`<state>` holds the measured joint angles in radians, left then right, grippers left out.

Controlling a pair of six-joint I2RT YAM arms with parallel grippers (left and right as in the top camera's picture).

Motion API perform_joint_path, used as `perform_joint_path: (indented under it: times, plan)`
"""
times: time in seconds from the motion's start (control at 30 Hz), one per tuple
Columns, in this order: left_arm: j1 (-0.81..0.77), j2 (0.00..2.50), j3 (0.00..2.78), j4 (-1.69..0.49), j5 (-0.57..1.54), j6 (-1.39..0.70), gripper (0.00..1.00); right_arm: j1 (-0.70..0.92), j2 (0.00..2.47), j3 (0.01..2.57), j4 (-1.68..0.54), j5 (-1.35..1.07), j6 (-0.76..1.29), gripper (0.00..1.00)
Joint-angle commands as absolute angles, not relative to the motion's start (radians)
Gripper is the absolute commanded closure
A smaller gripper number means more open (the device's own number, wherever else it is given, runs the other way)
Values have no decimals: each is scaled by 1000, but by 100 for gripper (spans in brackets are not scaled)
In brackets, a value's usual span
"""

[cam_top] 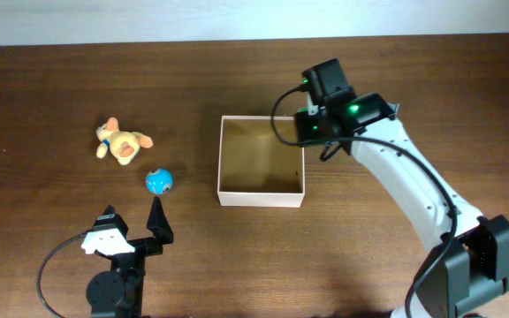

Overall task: Pack container
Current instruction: 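Lift the cube and carry it with the right gripper into the box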

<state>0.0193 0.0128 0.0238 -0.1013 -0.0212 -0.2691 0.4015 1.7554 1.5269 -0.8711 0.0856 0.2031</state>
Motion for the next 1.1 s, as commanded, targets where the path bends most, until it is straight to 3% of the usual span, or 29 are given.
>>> perform_joint_path:
  times: [0.0, 0.4, 1.07]
  plan:
    - [25, 5, 18, -98, -7, -253, 1, 463, 1724, 1551, -865, 93, 246, 45]
    - [25, 5, 18, -98, -7, -253, 1, 556, 1748, 1549, -789, 250, 455, 46]
    - [25, 5, 18, -98, -7, -253, 1, 556, 1917, 1547, -760, 281, 509, 46]
